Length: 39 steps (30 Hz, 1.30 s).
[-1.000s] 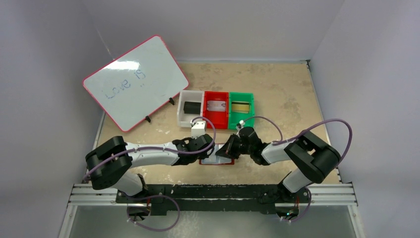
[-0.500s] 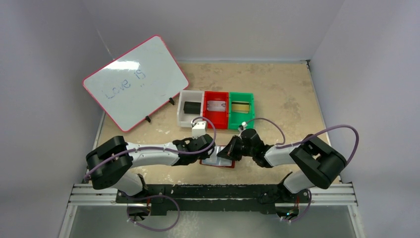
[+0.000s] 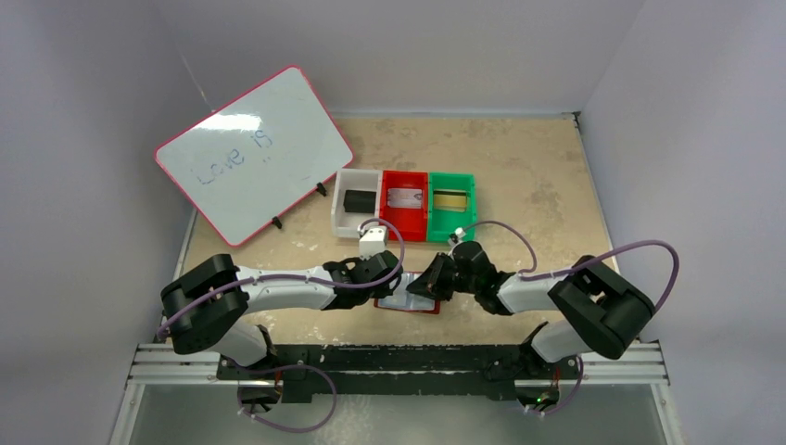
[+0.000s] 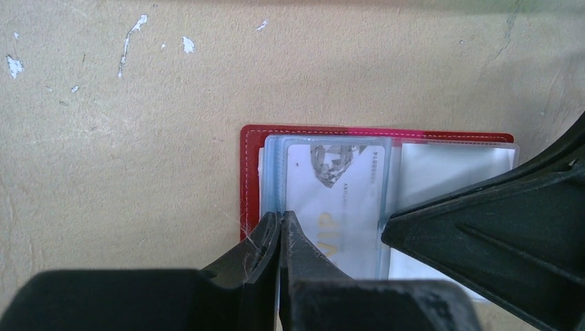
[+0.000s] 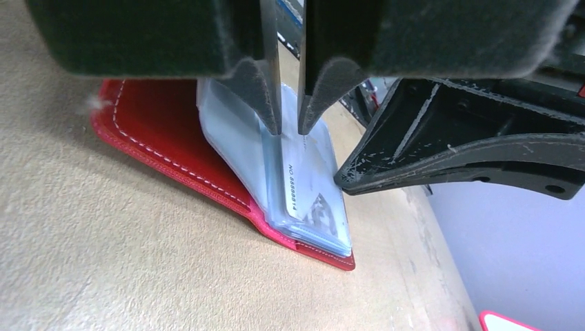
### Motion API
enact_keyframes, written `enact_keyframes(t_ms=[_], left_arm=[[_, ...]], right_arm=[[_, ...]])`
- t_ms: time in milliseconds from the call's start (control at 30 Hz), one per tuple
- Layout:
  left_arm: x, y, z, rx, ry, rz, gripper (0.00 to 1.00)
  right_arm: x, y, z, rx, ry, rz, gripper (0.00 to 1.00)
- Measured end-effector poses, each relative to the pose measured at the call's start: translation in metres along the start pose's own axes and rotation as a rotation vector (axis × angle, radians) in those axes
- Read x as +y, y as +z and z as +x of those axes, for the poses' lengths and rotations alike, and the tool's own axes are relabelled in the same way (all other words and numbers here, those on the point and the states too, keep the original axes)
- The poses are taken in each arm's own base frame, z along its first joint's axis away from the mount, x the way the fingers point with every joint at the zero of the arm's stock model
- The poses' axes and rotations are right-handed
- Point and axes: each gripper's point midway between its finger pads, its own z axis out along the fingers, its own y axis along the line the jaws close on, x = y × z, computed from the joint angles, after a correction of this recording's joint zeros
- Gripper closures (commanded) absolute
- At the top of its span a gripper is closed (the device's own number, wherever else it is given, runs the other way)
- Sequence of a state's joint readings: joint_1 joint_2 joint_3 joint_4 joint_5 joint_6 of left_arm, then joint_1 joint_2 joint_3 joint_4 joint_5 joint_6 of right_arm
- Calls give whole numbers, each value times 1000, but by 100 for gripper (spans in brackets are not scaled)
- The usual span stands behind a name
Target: Take the credit cards out of the card holder
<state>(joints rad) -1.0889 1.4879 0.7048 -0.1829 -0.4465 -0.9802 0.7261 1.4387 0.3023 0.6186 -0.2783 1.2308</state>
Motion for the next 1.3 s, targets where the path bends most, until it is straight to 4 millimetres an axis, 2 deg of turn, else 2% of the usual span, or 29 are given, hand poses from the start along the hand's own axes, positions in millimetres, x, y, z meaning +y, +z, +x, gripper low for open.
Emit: enact_keyframes(t_ms=[67, 267, 433, 600, 867, 1067, 1300], left_arm=[[-1, 0, 0, 2, -1, 4, 100], [-2, 1, 1, -1, -14, 17, 100], [-2, 2, 1, -10, -24, 18, 100], [0, 2, 0, -20, -27, 15, 100], [0, 2, -1, -25, -31, 10, 100], [0, 2, -1, -24, -37, 12, 100], [-1, 1, 1, -14, -39, 17, 100]], right_arm=[[-1, 1, 0, 2, 1, 5, 75], [-2, 8, 3, 30, 4, 4, 76], [-1, 11, 4, 48, 7, -14, 85], [-2, 12, 5, 53, 14, -14, 100], [-2, 11, 4, 44, 36, -7, 100], [-2, 3, 1, 9, 53, -15, 100], [-11, -4, 6, 8, 76, -6, 100]])
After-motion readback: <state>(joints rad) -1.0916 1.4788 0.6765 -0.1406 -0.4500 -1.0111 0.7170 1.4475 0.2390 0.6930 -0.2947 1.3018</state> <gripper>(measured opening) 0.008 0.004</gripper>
